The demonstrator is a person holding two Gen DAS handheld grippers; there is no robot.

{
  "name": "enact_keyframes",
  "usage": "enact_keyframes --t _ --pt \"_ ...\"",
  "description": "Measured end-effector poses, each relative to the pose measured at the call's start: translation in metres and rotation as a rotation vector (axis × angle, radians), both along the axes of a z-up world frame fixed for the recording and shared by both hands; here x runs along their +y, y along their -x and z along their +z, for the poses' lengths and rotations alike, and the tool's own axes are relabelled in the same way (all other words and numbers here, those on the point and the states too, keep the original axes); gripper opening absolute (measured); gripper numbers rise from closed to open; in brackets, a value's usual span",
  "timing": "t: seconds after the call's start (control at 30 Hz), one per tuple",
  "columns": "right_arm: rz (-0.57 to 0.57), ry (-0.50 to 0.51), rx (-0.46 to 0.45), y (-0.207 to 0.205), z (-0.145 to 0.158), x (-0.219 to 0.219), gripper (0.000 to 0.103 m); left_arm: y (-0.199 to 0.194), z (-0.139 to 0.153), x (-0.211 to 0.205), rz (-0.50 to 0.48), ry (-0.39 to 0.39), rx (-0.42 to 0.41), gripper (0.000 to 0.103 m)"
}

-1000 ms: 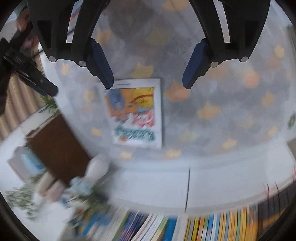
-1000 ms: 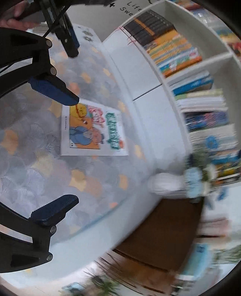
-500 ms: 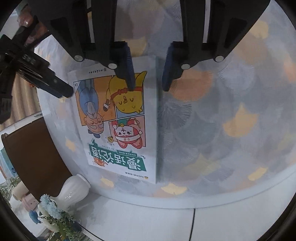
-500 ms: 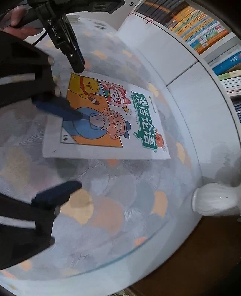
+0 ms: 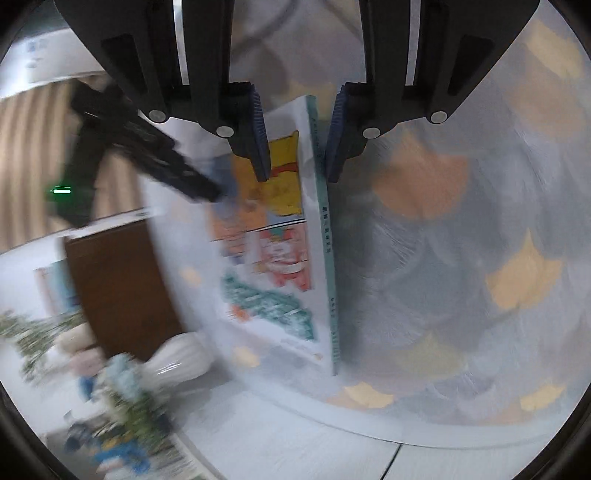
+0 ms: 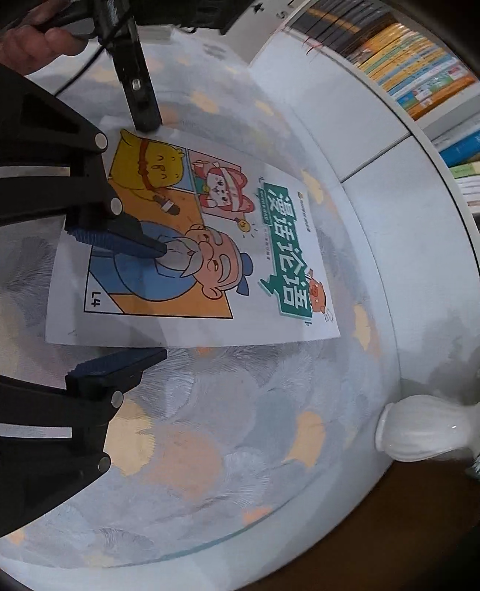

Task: Organize books

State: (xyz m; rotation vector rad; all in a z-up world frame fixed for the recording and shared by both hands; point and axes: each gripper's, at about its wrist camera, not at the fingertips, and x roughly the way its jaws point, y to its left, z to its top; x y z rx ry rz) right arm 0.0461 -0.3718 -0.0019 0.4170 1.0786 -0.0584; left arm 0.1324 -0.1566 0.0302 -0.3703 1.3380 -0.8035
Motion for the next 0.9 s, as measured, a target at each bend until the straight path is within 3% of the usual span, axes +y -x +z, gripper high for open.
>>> enact_keyframes --t 0.13,0.2,0.3,0.43,0.5,0.57,0.67,0.77,0.9 --pt "0.016 -0.098 -0.007 0.011 -0.003 -0.011 0.049 0.010 0.000 0.016 0.025 0.194 0.114 0.026" --pt "0.006 -0.139 -0.008 0.018 -0.005 -0.013 0.049 0.013 -0.006 0.014 0.049 0.148 0.113 0.026" --pt "-0.007 -0.181 -0.007 0.025 -0.004 -0.014 0.049 0.018 -0.014 -0.003 0.031 0.010 0.079 0.012" --pt "-0.017 -0.235 -0.002 0.027 -0.005 -0.019 0.049 0.023 -0.016 -0.021 0.015 0.002 0.076 0.011" --pt "-0.017 -0.258 0.008 0.029 -0.004 -0.021 0.049 0.023 -0.016 -0.024 0.024 0.050 0.090 0.010" --pt "-0.022 -0.307 0.024 0.031 -0.005 -0.026 0.053 0.018 -0.019 -0.023 0.054 0.156 0.158 0.010" --pt "-0.042 -0.475 0.030 0.038 -0.010 -0.040 0.061 0.010 -0.020 -0.021 0.081 0.259 0.220 0.010" --pt "-0.077 -0.606 0.024 0.053 -0.017 -0.051 0.063 0.008 -0.019 -0.023 0.090 0.306 0.251 0.010" --pt "-0.093 -0.673 0.018 0.057 -0.023 -0.054 0.063 0.006 -0.022 -0.019 0.101 0.337 0.287 0.010"
